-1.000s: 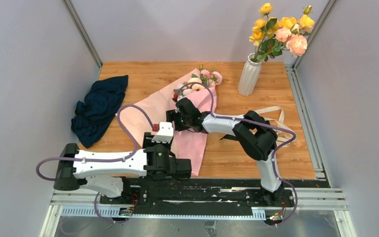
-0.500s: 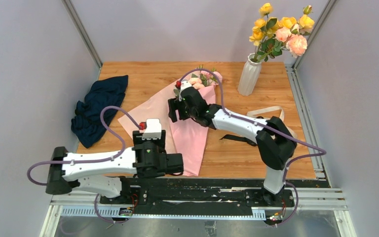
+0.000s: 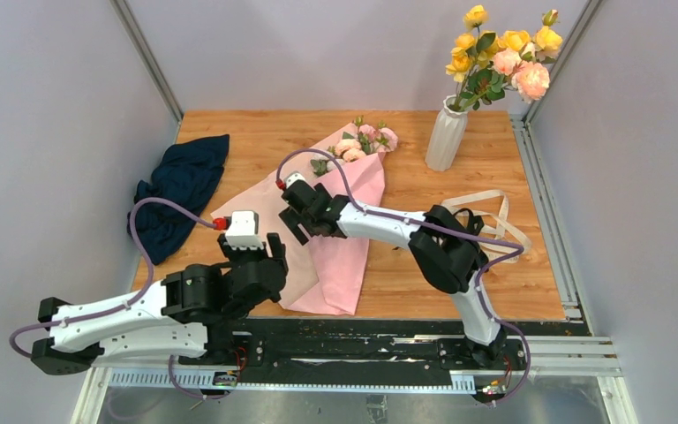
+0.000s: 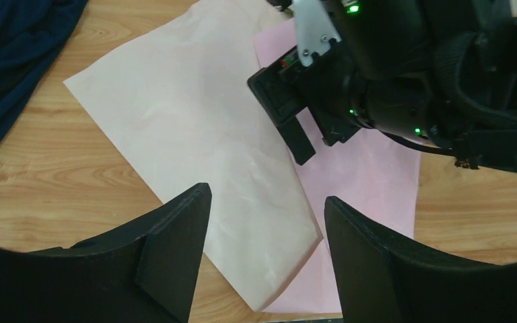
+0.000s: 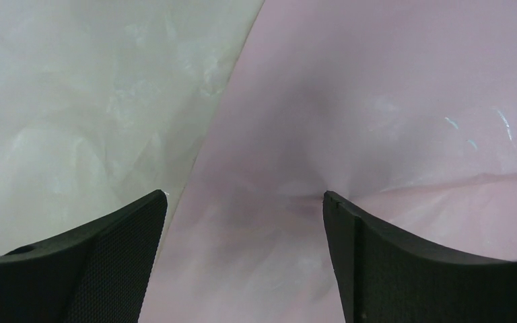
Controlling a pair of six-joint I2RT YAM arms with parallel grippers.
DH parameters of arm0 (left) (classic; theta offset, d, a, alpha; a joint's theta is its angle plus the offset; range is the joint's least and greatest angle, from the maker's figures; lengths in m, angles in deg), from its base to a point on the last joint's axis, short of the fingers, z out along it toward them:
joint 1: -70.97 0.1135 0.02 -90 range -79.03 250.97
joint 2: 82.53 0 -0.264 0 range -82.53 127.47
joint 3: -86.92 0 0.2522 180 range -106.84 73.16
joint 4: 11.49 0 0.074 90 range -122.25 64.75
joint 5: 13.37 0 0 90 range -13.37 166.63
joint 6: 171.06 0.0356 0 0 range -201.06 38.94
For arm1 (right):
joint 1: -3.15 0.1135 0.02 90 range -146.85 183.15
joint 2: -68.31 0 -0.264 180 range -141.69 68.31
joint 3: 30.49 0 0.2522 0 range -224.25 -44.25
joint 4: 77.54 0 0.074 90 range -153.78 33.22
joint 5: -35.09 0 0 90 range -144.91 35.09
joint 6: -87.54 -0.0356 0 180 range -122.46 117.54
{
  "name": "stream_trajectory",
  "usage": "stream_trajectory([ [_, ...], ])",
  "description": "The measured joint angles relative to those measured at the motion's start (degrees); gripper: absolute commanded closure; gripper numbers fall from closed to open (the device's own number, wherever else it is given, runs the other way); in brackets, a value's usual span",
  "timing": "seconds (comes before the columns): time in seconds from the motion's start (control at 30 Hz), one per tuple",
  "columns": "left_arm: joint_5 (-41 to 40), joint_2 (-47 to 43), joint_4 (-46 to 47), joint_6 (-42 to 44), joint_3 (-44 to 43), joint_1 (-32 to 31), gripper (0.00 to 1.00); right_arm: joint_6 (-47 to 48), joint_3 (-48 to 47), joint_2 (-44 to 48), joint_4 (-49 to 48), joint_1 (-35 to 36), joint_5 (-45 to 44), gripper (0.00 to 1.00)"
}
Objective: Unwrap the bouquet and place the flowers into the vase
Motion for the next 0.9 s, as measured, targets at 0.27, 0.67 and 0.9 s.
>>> stream_trajectory([
  [0.27,3.34,3.76,5.40,4.09,0.09,0.20,0.27,1.09,-0.90,-1.70,3.69,0.90,-4.33,0.40],
  [0.67,4.15,-0.52,5.29,4.72,1.70,0.20,0.27,-1.11,2.21,-1.99,1.62,0.11,-2.14,0.65],
  [0.9,2.86,-0.24,5.11,4.35,4.37,0.72,0.27,-4.20,6.19,-0.52,-4.55,-1.22,3.85,1.00],
])
